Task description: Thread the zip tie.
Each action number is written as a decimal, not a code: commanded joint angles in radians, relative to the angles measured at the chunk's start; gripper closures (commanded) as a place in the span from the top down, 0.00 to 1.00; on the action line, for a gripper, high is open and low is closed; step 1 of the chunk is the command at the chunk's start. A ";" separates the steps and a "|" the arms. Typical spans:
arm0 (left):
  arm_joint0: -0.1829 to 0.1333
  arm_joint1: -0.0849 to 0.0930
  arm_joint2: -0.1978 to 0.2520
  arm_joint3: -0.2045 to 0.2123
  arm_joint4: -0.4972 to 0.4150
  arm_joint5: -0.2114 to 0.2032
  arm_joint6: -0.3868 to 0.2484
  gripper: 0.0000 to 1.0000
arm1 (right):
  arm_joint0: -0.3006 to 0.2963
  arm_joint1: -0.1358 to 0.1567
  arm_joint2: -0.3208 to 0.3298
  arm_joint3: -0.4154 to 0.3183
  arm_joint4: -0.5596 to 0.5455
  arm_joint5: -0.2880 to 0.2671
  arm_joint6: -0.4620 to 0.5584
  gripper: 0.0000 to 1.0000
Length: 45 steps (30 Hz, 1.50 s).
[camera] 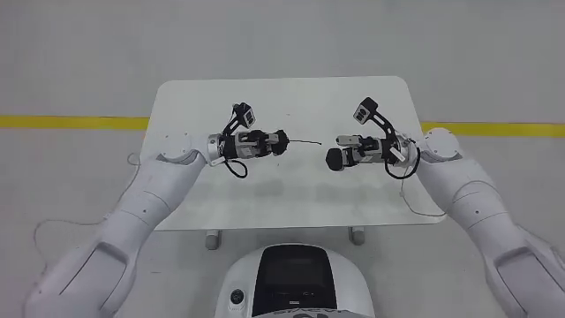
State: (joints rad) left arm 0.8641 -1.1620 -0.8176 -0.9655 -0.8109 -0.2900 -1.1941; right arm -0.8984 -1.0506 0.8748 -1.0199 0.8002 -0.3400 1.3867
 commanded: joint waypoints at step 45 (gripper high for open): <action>0.041 0.002 -0.009 -0.049 0.034 0.013 0.111 0.00 | -0.041 -0.053 0.064 0.023 -0.037 0.000 -0.125 0.33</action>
State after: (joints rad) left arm 0.9053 -1.1602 -0.8267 -1.0147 -0.7769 -0.2767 -1.0826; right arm -0.9408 -1.1012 0.9374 -1.0015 0.7654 -0.3400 1.2598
